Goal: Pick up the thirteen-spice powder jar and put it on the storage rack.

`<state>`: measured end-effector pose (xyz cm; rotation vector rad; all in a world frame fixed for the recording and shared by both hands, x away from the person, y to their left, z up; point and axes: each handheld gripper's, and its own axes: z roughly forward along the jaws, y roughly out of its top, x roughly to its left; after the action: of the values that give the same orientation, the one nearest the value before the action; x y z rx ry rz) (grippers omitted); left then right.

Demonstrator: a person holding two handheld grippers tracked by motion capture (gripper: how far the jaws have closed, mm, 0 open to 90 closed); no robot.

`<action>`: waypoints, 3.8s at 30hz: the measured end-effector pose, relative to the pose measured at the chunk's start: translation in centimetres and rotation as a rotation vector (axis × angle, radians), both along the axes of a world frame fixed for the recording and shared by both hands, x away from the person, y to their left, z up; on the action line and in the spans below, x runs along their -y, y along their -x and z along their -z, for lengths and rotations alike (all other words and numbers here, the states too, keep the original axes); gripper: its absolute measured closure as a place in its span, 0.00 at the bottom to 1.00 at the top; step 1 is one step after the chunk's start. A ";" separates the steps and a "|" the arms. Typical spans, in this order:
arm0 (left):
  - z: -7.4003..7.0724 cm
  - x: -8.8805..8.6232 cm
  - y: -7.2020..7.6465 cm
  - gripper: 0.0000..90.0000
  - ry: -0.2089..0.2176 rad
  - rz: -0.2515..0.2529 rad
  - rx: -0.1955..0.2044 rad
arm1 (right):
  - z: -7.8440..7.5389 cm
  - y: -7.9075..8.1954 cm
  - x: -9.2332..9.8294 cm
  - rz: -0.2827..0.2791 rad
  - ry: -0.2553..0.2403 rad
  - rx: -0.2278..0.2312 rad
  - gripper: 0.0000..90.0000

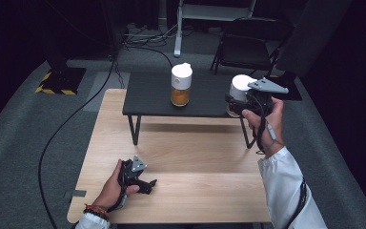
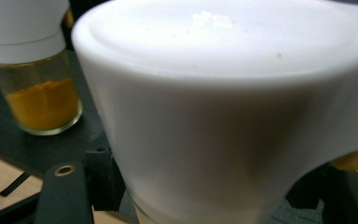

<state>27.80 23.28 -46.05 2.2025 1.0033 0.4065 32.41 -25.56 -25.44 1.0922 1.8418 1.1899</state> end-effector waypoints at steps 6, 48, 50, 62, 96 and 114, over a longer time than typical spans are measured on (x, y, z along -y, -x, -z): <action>0.0 0.0 0.0 0.00 0.000 0.000 0.000 | -0.1 -1.5 -0.8 0.027 -0.011 -0.008 0.33; 0.0 0.0 0.0 0.00 -0.002 -0.002 -0.003 | 1.7 -5.0 -0.5 0.020 -0.098 -0.043 0.33; 0.0 0.0 0.0 0.00 -0.002 -0.001 -0.003 | 1.8 -4.9 -0.7 0.025 -0.091 -0.037 0.33; 0.0 0.0 0.0 0.00 -0.002 -0.002 -0.003 | 2.1 -5.1 -0.8 0.023 -0.067 -0.051 0.30; -0.1 0.0 0.0 0.00 -0.002 -0.001 -0.004 | 2.5 -2.6 -0.5 0.013 0.015 0.004 0.01; 0.0 0.0 0.0 0.00 -0.002 0.003 0.001 | 5.2 1.9 -0.2 0.011 0.091 0.164 0.01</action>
<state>27.82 23.29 -46.05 2.2047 0.9991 0.4074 30.50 -25.40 -30.60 0.9253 1.7441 1.1431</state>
